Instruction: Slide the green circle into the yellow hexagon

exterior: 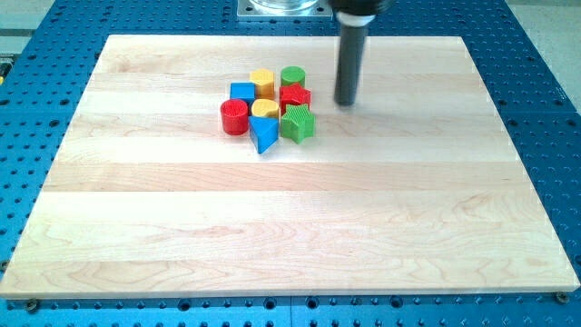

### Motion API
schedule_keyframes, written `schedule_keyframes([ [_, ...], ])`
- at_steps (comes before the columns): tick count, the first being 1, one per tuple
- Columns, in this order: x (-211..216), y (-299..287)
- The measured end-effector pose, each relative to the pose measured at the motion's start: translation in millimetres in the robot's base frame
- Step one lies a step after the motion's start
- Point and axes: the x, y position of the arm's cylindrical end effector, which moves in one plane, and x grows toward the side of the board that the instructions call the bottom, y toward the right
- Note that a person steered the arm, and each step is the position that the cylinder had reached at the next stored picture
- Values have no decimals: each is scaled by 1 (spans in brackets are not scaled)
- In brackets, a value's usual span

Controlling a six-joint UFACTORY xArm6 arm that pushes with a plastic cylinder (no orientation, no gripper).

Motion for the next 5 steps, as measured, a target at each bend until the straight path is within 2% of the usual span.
schedule_keyframes([
  [1, -25, -13],
  [3, -22, -62],
  [5, -4, -85],
])
